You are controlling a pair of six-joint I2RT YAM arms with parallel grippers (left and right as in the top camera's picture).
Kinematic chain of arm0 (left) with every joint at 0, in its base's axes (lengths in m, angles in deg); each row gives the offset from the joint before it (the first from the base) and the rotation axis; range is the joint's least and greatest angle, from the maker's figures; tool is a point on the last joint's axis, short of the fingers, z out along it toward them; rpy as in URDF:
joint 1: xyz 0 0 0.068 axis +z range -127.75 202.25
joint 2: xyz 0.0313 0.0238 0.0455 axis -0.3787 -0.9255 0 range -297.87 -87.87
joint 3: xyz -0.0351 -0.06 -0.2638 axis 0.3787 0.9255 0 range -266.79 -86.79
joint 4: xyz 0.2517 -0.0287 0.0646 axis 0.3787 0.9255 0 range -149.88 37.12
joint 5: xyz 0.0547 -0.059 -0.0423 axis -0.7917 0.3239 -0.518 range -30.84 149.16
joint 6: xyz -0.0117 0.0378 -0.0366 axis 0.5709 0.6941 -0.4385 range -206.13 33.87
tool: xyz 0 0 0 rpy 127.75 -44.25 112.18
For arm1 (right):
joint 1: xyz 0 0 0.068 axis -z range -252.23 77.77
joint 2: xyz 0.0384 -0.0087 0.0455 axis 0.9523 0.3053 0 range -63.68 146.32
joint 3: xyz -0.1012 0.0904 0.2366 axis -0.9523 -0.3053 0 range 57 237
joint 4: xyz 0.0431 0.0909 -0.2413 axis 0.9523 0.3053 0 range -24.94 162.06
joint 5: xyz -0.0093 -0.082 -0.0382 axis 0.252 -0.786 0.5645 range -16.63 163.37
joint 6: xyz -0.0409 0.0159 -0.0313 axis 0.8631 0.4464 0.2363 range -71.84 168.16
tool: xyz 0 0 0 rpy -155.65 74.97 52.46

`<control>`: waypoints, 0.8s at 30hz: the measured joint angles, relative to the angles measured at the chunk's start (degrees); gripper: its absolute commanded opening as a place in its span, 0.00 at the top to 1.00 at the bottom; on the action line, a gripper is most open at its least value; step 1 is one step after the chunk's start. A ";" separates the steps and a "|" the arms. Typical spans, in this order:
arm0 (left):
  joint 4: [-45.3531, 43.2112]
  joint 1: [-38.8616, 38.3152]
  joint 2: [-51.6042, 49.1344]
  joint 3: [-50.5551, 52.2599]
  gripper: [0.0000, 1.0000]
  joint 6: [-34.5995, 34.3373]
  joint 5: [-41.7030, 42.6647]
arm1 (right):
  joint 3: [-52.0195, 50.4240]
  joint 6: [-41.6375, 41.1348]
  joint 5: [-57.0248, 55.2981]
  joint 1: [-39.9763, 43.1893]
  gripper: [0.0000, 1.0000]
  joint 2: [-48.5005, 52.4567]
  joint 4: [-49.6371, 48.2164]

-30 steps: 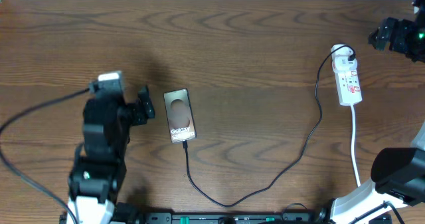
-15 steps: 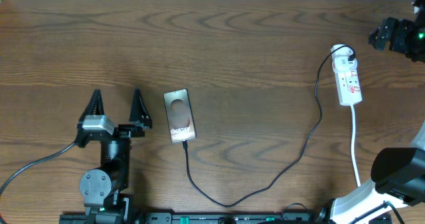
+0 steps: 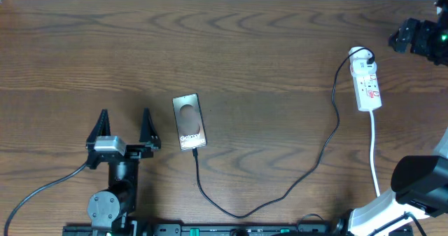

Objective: Plug charger to phone and switch on socket

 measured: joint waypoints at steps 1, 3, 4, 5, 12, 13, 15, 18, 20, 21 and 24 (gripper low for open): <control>1.49 0.00 0.98 0.07 0.09 0.50 0.00 | 0.00 -0.02 0.02 0.00 0.01 0.00 0.00; 4.13 0.13 2.73 0.13 0.09 1.11 0.02 | 0.00 -0.02 0.02 0.00 0.01 0.00 0.00; 5.31 0.33 3.61 0.17 0.09 1.29 0.02 | 0.00 -0.02 0.02 0.00 0.01 0.00 0.00; 6.14 0.55 4.39 0.26 0.09 1.38 0.00 | 0.00 -0.02 0.00 0.00 0.01 0.00 -0.02; 10.88 2.27 9.25 3.54 0.09 2.25 0.00 | 0.00 0.00 0.00 0.00 0.01 0.00 0.00; 12.44 2.38 9.40 3.78 0.09 2.34 0.00 | 0.00 0.00 0.00 0.00 0.01 0.00 -0.02; 15.37 2.58 9.49 3.91 0.09 2.38 0.02 | 0.00 0.00 0.00 0.00 0.01 0.00 0.00; 19.19 2.84 9.62 3.91 0.09 2.38 0.02 | 0.00 0.00 0.00 0.00 0.01 0.00 -0.02; 21.86 3.28 9.62 3.91 0.09 2.36 0.00 | 0.00 0.00 0.00 0.00 0.01 0.00 -0.02; 23.52 3.58 9.64 3.91 0.09 2.38 0.02 | 0.00 0.00 0.00 0.00 0.01 0.00 0.00; 25.77 4.79 9.62 3.56 0.09 2.38 0.28 | 0.00 -0.02 -0.02 0.00 0.01 0.00 0.00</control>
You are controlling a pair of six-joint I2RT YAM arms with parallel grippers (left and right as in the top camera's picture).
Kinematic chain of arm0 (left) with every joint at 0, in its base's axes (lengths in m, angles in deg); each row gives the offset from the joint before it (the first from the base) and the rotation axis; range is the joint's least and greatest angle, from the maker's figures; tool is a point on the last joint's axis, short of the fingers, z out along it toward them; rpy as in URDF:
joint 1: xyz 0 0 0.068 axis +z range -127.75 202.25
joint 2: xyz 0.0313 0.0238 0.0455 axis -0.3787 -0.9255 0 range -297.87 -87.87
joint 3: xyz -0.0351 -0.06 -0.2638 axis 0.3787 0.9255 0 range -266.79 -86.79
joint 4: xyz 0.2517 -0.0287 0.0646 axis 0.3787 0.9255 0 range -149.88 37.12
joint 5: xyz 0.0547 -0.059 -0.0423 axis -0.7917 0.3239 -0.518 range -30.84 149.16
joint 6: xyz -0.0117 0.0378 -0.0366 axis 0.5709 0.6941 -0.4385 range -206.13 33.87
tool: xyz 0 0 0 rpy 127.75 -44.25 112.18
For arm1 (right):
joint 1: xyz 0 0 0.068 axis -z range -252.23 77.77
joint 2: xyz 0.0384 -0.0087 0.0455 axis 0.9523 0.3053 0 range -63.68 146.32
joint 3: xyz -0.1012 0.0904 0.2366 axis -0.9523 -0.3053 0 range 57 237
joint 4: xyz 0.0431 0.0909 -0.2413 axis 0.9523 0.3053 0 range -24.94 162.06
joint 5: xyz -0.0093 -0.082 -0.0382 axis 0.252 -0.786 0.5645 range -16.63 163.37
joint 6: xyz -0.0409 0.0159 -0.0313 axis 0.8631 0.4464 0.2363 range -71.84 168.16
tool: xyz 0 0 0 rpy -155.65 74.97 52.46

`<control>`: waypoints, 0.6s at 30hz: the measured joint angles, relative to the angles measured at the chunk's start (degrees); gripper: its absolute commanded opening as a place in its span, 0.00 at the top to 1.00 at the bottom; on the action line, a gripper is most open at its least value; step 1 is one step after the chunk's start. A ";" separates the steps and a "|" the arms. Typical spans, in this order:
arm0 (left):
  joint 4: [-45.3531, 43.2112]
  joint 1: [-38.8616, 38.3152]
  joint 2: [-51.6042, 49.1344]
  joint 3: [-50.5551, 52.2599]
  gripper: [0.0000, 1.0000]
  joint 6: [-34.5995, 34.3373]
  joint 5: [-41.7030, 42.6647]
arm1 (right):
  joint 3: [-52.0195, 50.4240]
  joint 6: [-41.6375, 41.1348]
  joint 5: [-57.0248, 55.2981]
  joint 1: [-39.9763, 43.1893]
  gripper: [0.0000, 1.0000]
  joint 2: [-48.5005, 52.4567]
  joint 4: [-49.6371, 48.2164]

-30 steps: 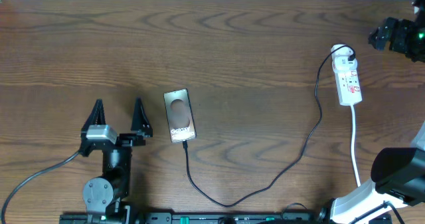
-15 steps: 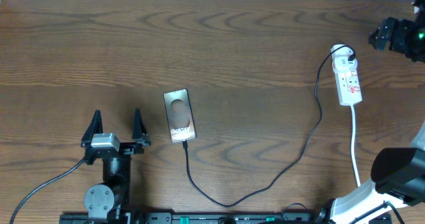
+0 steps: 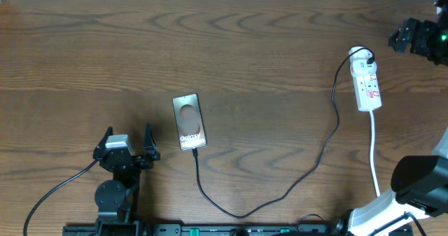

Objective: Plug charger to phone and switch on socket

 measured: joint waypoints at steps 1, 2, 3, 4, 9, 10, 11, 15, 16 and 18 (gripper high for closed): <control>0.24 0.57 0.00 -0.11 0.09 -0.02 0.02 | 0.00 0.00 0.02 0.00 0.01 0.00 -0.02; 0.33 1.14 0.00 -0.17 0.09 -0.02 0.15 | 0.00 0.00 0.02 0.00 0.01 0.00 0.00; 0.42 1.77 0.00 -0.22 0.09 0.00 0.20 | 0.00 0.00 0.02 0.00 0.01 0.00 0.00; 0.46 2.25 0.00 -0.24 0.09 -0.02 0.20 | 0.00 0.02 0.02 0.00 0.01 0.00 0.00; 0.59 3.43 0.00 -0.31 0.09 0.20 0.33 | 0.00 0.00 0.02 0.00 0.01 0.00 0.00; 0.61 3.43 0.00 -0.33 0.09 0.28 0.42 | 0.00 0.02 0.02 0.00 0.01 0.00 0.00; 0.63 3.43 0.00 -0.33 0.09 0.42 0.42 | 0.00 0.02 0.02 0.00 0.01 0.00 0.00; 0.63 3.43 0.00 -0.33 0.09 0.63 0.44 | 0.00 0.00 0.02 0.00 0.01 0.00 0.00; 0.63 3.43 0.00 -0.33 0.09 0.68 0.46 | 0.00 0.02 0.02 0.00 0.01 0.00 -0.02; 0.70 3.43 0.00 -0.35 0.09 0.87 0.83 | 0.00 0.02 0.02 0.00 0.01 0.00 0.00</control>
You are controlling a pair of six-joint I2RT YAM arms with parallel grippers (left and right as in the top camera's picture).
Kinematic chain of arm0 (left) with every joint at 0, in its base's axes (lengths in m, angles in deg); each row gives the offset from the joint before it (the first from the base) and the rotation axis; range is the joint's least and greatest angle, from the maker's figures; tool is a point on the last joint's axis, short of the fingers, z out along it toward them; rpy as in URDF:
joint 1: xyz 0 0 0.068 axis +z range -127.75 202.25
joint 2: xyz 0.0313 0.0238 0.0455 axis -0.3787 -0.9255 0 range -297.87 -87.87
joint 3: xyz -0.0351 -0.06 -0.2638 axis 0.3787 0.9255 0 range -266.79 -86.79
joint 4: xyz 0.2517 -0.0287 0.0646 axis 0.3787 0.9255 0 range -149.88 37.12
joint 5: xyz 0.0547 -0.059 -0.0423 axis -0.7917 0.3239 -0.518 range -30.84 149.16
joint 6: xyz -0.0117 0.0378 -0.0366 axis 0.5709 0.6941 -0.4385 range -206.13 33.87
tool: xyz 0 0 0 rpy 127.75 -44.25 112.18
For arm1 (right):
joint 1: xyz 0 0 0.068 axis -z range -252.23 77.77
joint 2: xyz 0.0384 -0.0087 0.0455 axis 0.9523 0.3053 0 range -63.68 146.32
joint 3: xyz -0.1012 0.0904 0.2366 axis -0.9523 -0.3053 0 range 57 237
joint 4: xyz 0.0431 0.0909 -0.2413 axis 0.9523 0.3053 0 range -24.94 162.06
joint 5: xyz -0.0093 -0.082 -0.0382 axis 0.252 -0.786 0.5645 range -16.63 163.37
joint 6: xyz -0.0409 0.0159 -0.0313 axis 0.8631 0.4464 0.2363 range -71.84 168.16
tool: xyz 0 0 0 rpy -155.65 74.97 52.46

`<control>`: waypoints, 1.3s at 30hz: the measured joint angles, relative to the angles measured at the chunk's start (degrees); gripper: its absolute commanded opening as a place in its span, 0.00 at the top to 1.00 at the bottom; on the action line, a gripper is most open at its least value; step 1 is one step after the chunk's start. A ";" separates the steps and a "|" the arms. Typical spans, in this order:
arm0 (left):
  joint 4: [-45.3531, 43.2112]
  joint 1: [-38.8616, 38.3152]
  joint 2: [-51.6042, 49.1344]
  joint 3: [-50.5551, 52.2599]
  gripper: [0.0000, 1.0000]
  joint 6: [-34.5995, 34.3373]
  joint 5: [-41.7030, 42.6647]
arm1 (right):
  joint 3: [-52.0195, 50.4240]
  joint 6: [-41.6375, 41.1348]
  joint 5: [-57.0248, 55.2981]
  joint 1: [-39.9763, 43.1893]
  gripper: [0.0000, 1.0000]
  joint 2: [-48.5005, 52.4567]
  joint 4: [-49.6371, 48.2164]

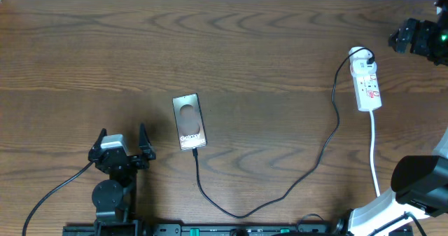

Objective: Plug charger to phone and switch on socket

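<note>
A phone (189, 121) lies face up left of the table's middle, with a picture on its screen. A black cable (280, 197) meets the phone's near edge, loops along the front and rises to a plug (365, 54) in the white socket strip (368, 86) at the right. My left gripper (123, 132) stands open and empty, left of the phone and slightly nearer the front edge. At the far right edge, beyond the strip, my right gripper (414, 37) is a dark shape; how its jaws stand cannot be told.
The strip's white cord (375, 159) runs toward the front edge, next to the right arm's base (417, 187). A grey lead (49, 190) trails from the left arm to the front left. The wooden table (231, 47) fills the view.
My left gripper has shifted slightly to the left, still open. The phone, cable, socket strip and right arm have not moved.
At first my left gripper stood open beside the phone, its fingertips level with the phone's middle. By the following moment it sat lower, nearer its base, with fingers closer together. Now it is slightly further left. Cable and phone stayed joined throughout.
</note>
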 measured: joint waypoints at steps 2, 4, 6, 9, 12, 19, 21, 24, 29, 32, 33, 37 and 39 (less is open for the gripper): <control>0.00 0.00 0.00 -0.04 0.09 0.22 0.35 | 0.00 0.00 0.00 0.00 0.01 0.00 0.00; 0.04 0.00 0.00 -0.07 0.09 0.39 0.48 | 0.00 -0.02 0.00 0.00 0.01 0.00 0.00; 0.04 0.00 0.00 -0.07 0.09 0.39 0.55 | 0.00 0.00 0.00 0.00 0.01 0.00 0.00; 0.09 0.00 0.00 -0.09 0.09 0.42 0.87 | 0.00 0.00 0.00 0.00 0.01 0.00 0.00; 0.17 0.00 0.00 -0.11 0.09 0.42 1.36 | 0.00 -0.02 0.00 0.00 0.01 0.00 0.00; 0.24 -1.03 0.00 -0.13 0.09 0.39 2.08 | 0.00 0.00 0.00 0.00 0.01 0.00 0.00; 0.26 -1.66 0.00 -0.13 0.09 0.42 2.29 | 0.00 -0.02 0.00 0.00 0.01 0.00 0.00; 0.37 -2.23 0.00 -0.17 0.09 0.39 2.78 | 0.00 0.00 0.00 0.00 0.01 0.00 0.00; 0.42 -2.23 0.00 -0.17 0.09 0.42 3.45 | 0.00 0.00 0.00 0.00 0.01 0.00 0.00; 0.44 -2.23 0.00 -0.17 0.09 0.42 3.48 | 0.00 0.00 0.00 0.00 0.01 0.00 0.00; 0.42 -2.23 0.00 -0.17 0.09 0.39 3.48 | 0.00 0.00 0.00 0.00 0.01 0.00 0.00; 0.42 -2.23 0.00 -0.17 0.09 0.39 3.48 | 0.00 0.00 0.00 0.00 0.01 0.00 -0.02; 0.42 -2.23 0.00 -0.17 0.09 0.37 3.48 | 0.00 0.00 0.00 0.00 0.01 0.00 0.00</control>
